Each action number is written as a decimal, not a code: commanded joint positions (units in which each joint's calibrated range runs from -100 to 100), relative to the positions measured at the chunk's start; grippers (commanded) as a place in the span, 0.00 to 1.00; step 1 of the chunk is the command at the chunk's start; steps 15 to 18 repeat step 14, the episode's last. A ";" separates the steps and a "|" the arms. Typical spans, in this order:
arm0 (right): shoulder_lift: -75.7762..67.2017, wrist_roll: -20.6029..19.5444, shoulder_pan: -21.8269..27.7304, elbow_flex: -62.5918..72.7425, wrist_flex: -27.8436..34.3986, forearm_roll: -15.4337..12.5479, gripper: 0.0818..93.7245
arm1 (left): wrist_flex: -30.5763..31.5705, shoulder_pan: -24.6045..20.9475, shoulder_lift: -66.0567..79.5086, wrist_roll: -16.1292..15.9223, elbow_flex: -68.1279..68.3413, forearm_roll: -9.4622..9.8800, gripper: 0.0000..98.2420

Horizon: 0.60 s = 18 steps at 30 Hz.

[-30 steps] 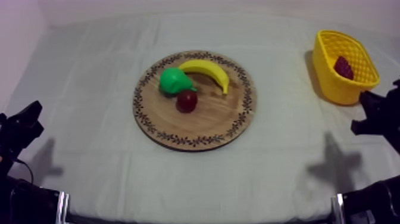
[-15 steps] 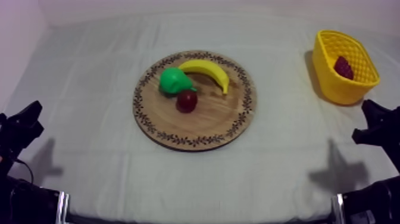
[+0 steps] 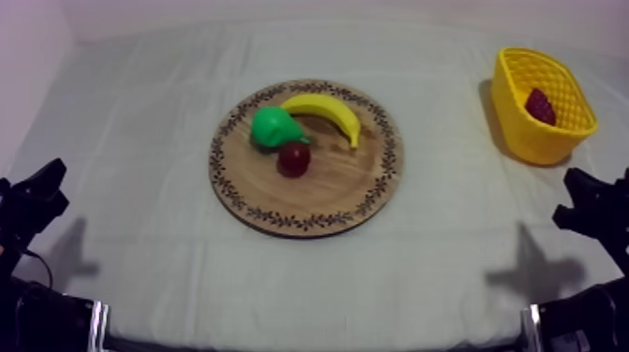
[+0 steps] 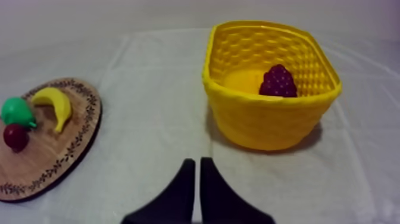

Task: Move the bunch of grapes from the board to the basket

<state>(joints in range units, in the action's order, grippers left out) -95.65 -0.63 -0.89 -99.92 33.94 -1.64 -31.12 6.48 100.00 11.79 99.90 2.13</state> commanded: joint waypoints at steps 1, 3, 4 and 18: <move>-0.02 8.79 -0.05 0.03 0.00 0.06 0.00 | 0.00 -0.01 0.00 0.01 -0.01 0.00 0.00; -0.02 10.86 -0.08 0.03 0.05 0.08 0.00 | 0.00 -0.01 0.00 0.01 -0.01 0.00 0.00; -0.02 11.52 -0.09 0.03 0.08 0.09 0.00 | 0.00 -0.01 0.00 0.01 -0.01 0.00 0.00; -0.02 12.09 -0.11 0.03 0.17 0.10 0.00 | 0.00 -0.01 0.00 0.01 -0.01 0.00 0.00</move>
